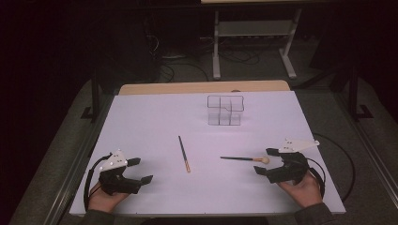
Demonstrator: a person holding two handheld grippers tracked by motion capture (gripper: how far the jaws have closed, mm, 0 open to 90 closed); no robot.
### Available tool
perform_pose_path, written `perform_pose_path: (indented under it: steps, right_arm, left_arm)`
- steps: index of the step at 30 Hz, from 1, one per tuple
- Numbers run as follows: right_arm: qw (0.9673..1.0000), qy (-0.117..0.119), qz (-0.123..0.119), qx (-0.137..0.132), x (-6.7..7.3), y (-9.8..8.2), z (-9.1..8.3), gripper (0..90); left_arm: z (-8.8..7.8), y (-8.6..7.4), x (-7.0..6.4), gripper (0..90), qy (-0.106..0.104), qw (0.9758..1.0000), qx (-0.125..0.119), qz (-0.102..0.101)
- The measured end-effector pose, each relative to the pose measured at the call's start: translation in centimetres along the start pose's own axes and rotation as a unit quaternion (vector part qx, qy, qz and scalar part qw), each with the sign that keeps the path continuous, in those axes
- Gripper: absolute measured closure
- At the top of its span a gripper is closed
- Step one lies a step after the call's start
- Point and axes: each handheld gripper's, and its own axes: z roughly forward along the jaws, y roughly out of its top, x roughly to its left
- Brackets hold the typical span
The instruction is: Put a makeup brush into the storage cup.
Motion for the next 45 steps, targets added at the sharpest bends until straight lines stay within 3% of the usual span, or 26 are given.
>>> perform_pose_path:
  steps: [11, 17, 31, 45]
  right_arm:
    - [1.0, 0.002, 0.0, 0.003, 0.0, 0.0, 0.1, 15.0]
    - [1.0, 0.004, 0.001, 0.007, 0.0, 0.1, 0.2, 15.0]
    - [0.9998, 0.006, -0.005, 0.016, 0.5, 0.9, 0.8, 15.1]
    - [0.9998, 0.008, -0.004, 0.019, 0.5, 1.1, 0.9, 15.2]
  left_arm:
    - [0.3, 0.2, -0.1, 16.8, 0.001, 1.0, 0.003, 0.0]
    - [0.5, 0.5, -0.2, 16.8, -0.005, 0.9999, 0.001, -0.011]
    - [0.7, 0.7, -0.2, 16.9, -0.001, 1.0, 0.005, 0.001]
    - [0.9, 0.9, -0.4, 16.9, -0.003, 1.0, 0.006, -0.003]
